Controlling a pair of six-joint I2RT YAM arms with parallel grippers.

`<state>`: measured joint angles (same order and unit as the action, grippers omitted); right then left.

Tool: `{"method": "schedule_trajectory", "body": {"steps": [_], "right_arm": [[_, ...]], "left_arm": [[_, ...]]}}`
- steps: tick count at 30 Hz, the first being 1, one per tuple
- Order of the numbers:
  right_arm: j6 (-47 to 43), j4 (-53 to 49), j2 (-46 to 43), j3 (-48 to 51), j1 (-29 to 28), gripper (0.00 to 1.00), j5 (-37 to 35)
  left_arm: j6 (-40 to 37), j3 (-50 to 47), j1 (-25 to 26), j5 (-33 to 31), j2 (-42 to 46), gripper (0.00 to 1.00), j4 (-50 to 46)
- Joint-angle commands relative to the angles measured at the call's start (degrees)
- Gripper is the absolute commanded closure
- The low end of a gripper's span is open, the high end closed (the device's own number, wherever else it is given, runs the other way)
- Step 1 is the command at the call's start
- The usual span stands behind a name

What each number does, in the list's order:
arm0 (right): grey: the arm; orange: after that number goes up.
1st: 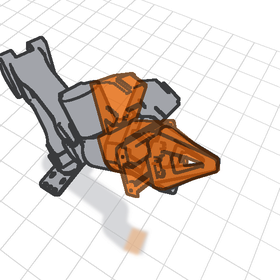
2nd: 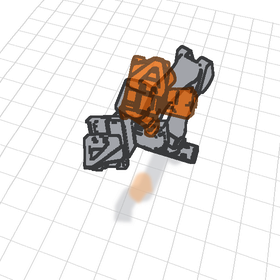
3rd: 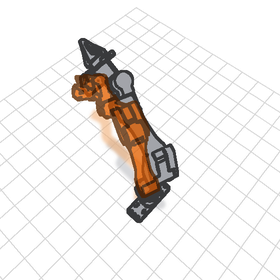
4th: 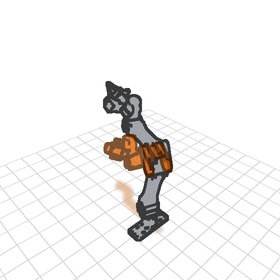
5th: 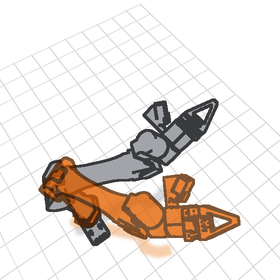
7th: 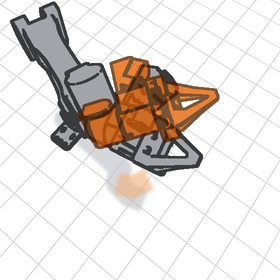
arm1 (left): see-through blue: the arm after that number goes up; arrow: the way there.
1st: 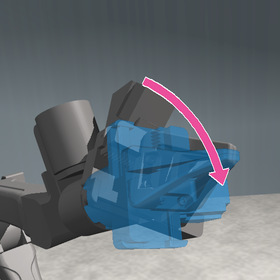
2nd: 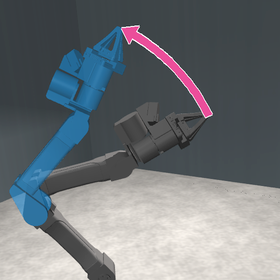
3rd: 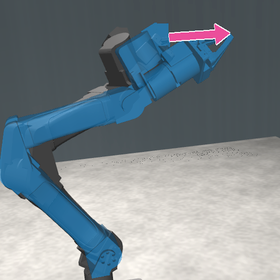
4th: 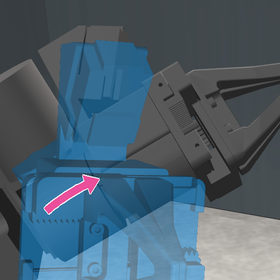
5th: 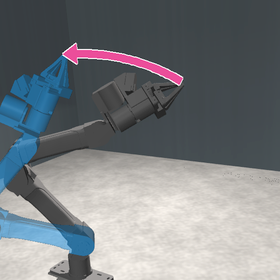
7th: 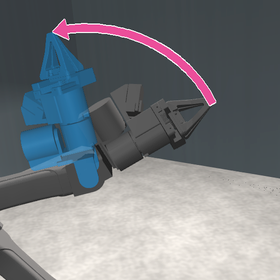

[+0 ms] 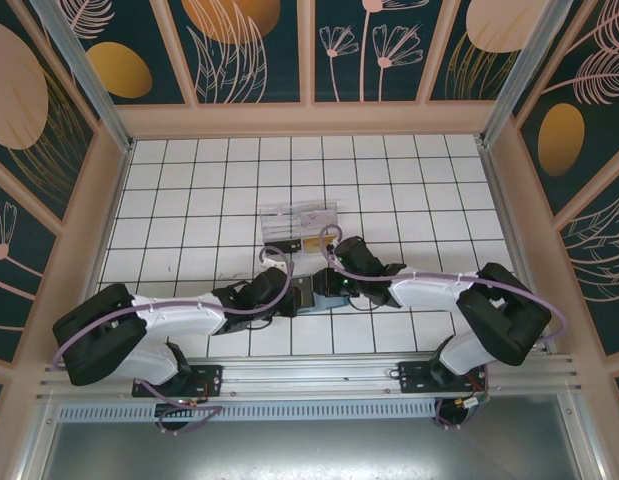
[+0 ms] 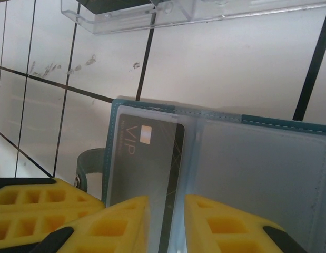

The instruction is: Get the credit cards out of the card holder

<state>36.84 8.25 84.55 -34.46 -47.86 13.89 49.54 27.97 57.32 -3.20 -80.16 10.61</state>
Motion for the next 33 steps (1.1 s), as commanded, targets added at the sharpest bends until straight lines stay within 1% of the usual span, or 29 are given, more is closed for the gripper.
{"method": "schedule_trajectory", "body": {"steps": [1, 3, 5, 8, 10, 19, 27, 33], "right_arm": [[1.0, 1.8, 0.6, -1.5, -0.3, 0.74, 0.9], [1.1, 1.9, 0.9, -1.5, -0.3, 0.74, 1.2], [1.2, 2.2, 1.5, -1.6, -0.3, 0.74, 1.9], [1.2, 2.5, 2.7, -1.9, -0.3, 0.74, 3.2], [1.3, 2.6, 3.4, -2.0, -0.3, 0.74, 3.8], [2.0, 1.7, 4.9, -2.6, -0.3, 0.75, 4.3], [2.3, 1.1, 6.1, -2.7, -0.2, 0.75, 3.7], [2.3, 0.9, 6.2, -3.3, -0.3, 0.76, 4.0]], "left_arm": [[-1.2, 1.8, -0.1, 1.9, -1.8, 0.91, 2.0], [-0.4, 2.3, -0.1, 0.9, -2.5, 0.92, 0.7], [0.5, 2.5, -0.2, -1.8, -2.6, 0.93, -2.0], [2.1, 1.6, -0.2, -6.0, -1.2, 0.94, -5.3], [2.7, 0.9, -0.2, -7.4, -0.3, 0.94, -6.3], [3.6, -0.3, -0.2, -6.9, -0.7, 0.95, -5.2], [3.8, -0.7, -0.2, -10.4, 3.2, 0.94, -6.6], [4.5, -1.1, -0.2, -9.0, -0.8, 0.96, -4.4]]}}
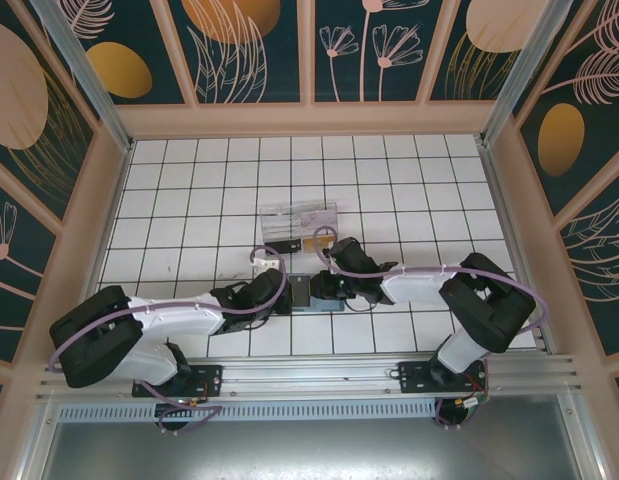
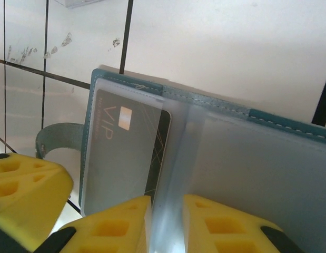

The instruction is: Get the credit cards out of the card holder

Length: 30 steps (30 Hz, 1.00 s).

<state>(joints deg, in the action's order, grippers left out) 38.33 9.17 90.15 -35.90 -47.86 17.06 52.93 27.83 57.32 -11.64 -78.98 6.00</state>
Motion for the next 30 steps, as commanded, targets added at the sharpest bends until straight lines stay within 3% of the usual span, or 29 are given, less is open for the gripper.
{"method": "schedule_trajectory", "body": {"steps": [1, 30], "right_arm": [[0.9, -0.2, 0.5, -2.0, -0.3, 0.76, 0.9], [6.9, 2.0, 3.9, -2.1, 1.0, 0.79, 4.7]], "left_arm": [[1.3, -0.9, -0.2, -0.7, -2.6, 0.96, -0.2], [2.9, -2.9, -0.2, 1.7, -3.0, 1.0, 3.0]]}}
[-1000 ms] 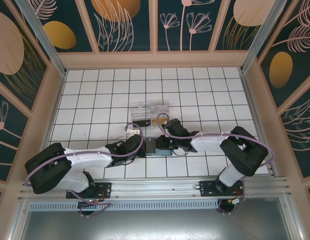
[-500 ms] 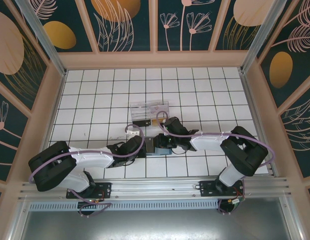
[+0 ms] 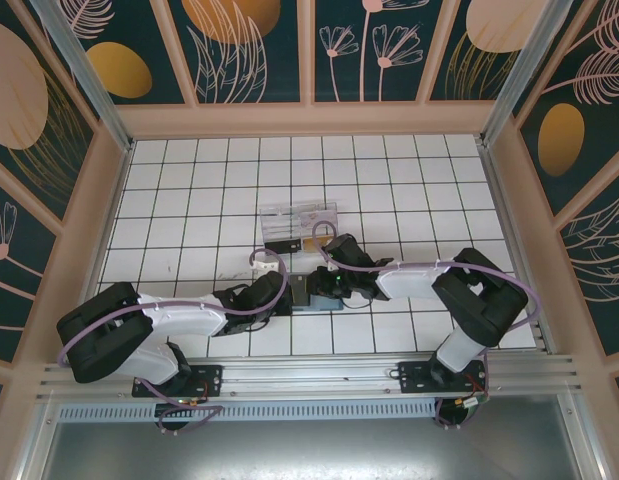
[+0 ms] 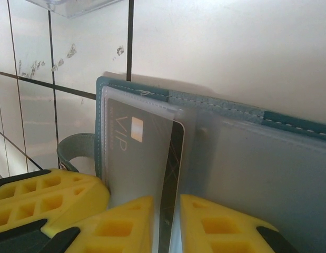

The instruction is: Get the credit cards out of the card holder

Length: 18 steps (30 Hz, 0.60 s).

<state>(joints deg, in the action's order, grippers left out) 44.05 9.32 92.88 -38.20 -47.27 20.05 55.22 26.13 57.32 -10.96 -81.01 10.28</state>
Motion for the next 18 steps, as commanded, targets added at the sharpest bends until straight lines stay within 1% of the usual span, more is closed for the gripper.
{"method": "schedule_trajectory", "body": {"steps": [1, 4, 7, 18], "right_arm": [[1.4, 2.5, 1.4, 0.3, 0.4, 0.82, 2.2], [1.6, 3.3, 1.6, 0.4, 0.4, 0.88, 2.9], [1.6, 3.3, 1.2, 0.8, 0.6, 1.0, 2.9], [1.8, 2.9, -2.1, 4.9, 3.7, 1.0, 2.5]], "left_arm": [[0.6, -1.2, -0.2, 1.0, -1.1, 1.0, -1.2], [0.6, -1.0, -0.2, 1.1, -1.1, 1.0, -1.3], [0.7, -1.1, -0.2, 0.9, -0.9, 1.0, -1.8], [2.5, -0.6, -0.2, -1.8, -1.8, 1.0, -5.7]]}}
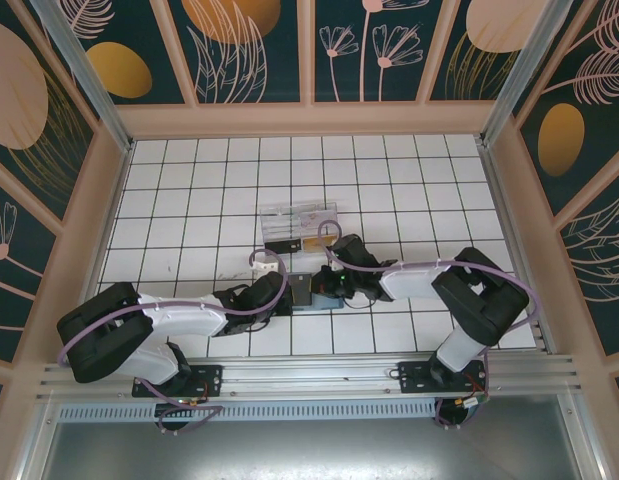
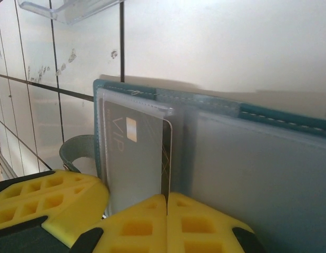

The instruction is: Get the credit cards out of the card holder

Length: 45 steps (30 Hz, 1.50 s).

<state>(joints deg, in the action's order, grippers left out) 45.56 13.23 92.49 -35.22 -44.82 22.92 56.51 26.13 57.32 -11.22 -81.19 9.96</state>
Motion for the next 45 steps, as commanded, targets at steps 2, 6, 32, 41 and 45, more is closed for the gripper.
{"method": "schedule_trajectory", "body": {"steps": [2, 6, 32, 41, 45], "right_arm": [[0.4, -0.9, -2.1, 2.6, 1.6, 1.0, -0.3], [0.4, -0.9, -3.3, 4.0, 2.5, 1.0, -0.4], [0.5, 5.8, -0.2, 2.5, 1.2, 0.8, 5.1], [0.2, 5.9, 0.4, 1.7, 0.7, 0.82, 5.5], [0.1, 6.3, -0.4, 1.9, 0.7, 0.82, 5.6]], "left_arm": [[1.4, -0.6, -0.2, -1.5, -2.1, 1.0, -5.4], [1.3, -0.4, -0.2, -1.3, -2.7, 1.0, -5.5], [-0.6, 1.5, -0.2, 0.0, -3.5, 1.0, -5.1], [-0.5, 1.2, -0.2, 0.1, -3.3, 1.0, -4.9], [-0.6, 1.2, -0.2, 0.3, -3.6, 1.0, -4.7]]}}
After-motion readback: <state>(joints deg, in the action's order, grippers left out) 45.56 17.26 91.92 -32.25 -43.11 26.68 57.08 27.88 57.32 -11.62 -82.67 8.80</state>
